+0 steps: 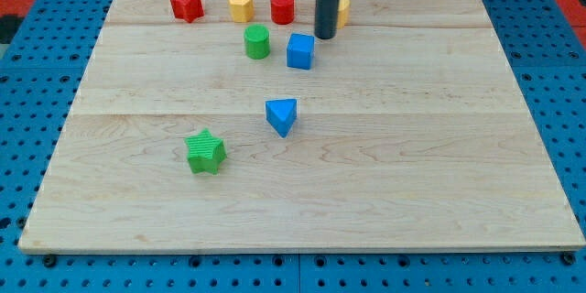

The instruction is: Push the blue triangle parallel to the right of the blue cube

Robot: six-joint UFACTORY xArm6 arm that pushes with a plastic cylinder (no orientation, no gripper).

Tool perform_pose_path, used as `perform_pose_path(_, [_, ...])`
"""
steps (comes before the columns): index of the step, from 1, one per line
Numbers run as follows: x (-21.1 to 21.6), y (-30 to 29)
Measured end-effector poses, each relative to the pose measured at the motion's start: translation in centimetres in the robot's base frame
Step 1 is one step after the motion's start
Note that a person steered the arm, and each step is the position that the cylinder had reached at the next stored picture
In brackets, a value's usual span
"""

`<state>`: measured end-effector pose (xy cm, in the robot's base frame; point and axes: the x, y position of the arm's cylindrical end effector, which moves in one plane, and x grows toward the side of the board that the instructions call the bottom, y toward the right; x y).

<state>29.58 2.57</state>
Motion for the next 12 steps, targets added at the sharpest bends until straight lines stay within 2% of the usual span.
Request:
perform_pose_path(1, [0.0,-5.1])
perform_pose_path(4, [0.9,-7.4])
perform_pose_path(7, [1.3,-2.9])
perform_pose_path(8, [1.8,-4.2])
perform_pose_path(9, [-0.1,-0.5])
perform_pose_path(10, [0.8,2.6])
perform_pose_path(11, [4.8,5.8])
perform_pose_path(12, [14.6,5.4])
